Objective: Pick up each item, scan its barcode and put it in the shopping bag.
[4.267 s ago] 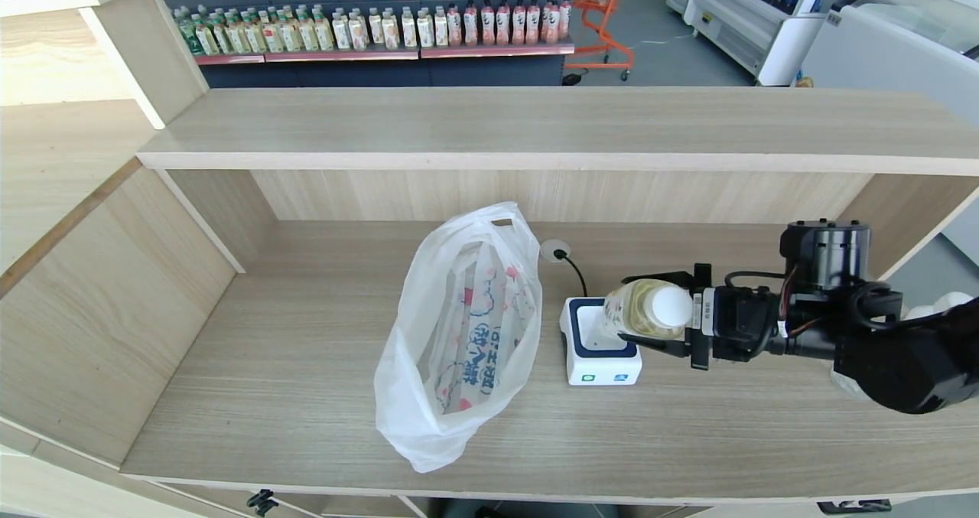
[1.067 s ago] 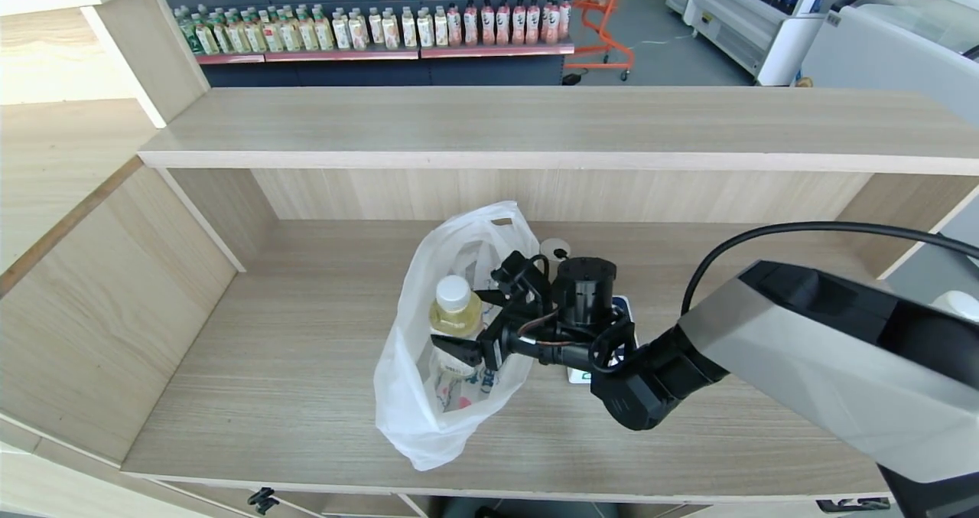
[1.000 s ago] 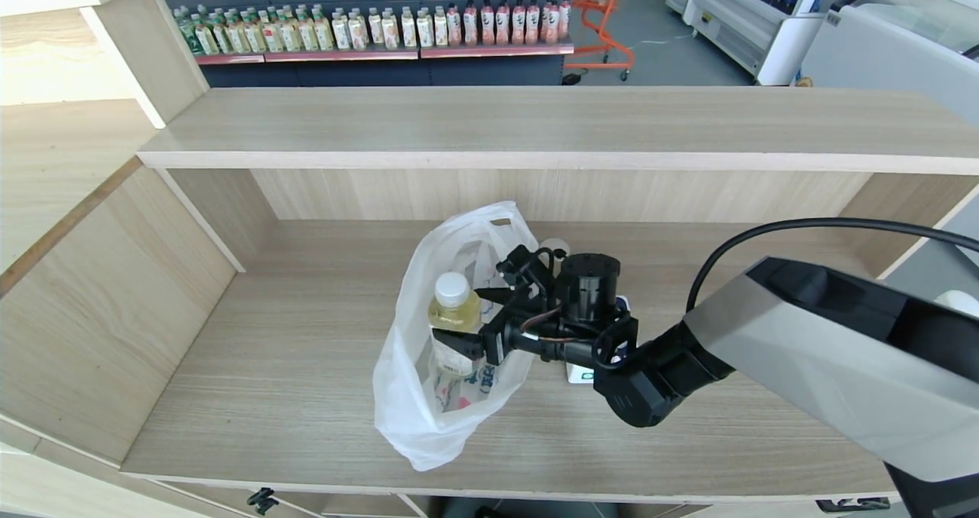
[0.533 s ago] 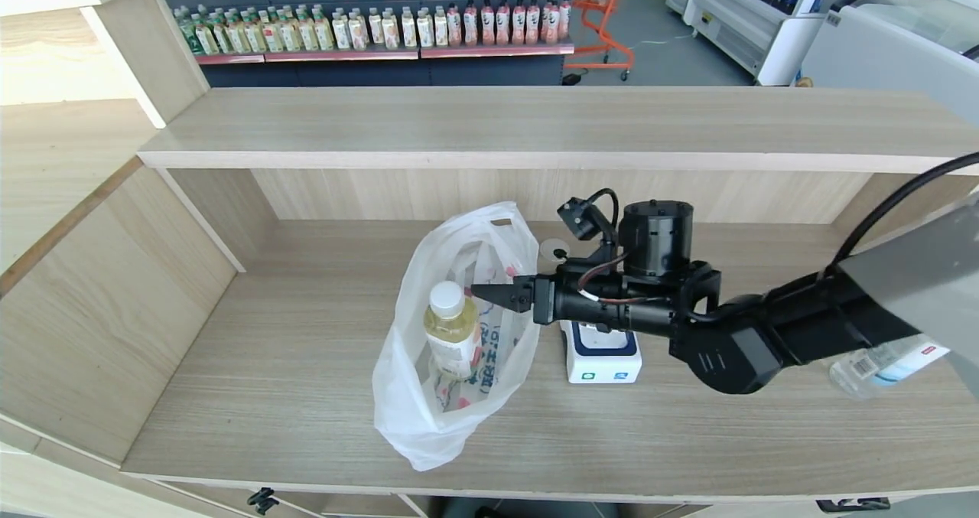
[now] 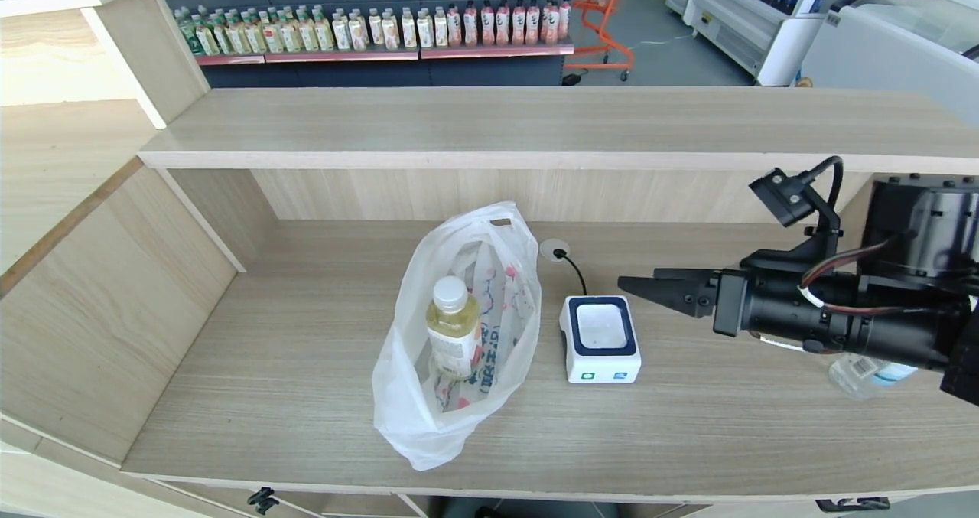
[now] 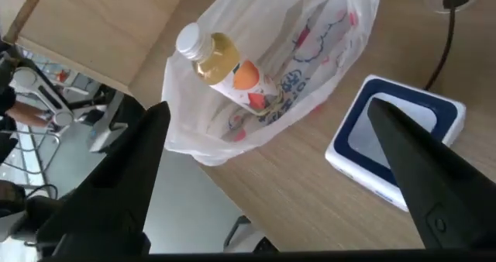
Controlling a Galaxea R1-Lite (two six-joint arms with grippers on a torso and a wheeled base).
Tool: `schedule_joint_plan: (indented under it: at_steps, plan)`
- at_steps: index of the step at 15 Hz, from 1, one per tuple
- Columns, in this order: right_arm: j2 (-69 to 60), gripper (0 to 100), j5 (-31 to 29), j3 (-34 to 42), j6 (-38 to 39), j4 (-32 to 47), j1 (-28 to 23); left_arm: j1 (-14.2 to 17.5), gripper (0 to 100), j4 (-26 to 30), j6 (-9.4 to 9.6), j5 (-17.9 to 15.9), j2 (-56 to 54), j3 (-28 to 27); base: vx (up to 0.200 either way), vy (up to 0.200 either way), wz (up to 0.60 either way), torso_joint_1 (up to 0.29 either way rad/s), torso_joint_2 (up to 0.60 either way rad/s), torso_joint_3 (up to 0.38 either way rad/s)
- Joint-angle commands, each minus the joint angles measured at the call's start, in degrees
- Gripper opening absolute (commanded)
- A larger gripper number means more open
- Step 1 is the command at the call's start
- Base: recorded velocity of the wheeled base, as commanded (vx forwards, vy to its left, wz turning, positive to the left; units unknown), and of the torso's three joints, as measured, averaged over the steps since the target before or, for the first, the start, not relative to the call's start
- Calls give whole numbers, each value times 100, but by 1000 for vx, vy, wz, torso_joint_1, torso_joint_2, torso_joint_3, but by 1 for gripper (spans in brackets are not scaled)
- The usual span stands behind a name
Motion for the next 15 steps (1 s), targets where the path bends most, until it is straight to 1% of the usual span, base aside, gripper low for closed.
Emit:
schedule_joint_plan:
  at_steps: [1,2,3,5,9,12,15]
  plan:
    - [-423,100,3,507,-343,2,-465,-1,100,0,-1,3,-1,0,0,0,0,0,0,0]
    - [-423,100,3,524,-369,-7,-483,-1,100,0,-1,3,-1,0,0,0,0,0,0,0]
    - [-432,100,3,647,-413,2,-694,-1,100,0,-1,3,-1,0,0,0,0,0,0,0]
    - [-441,100,3,665,-422,2,-843,-1,100,0,-9,3,-1,0,0,0,0,0,0,0]
    - [-379,100,3,718,-501,2,-1107,-1,100,0,-1,3,-1,0,-200,0,0,7,5,1]
    - [-388,100,3,788,-545,2,-1151,-1,100,0,-1,3,-1,0,0,0,0,0,0,0]
    - [-327,100,-6,788,-563,11,-1344,-1,100,0,-1,3,8,0,0,-200,0,4,2,2]
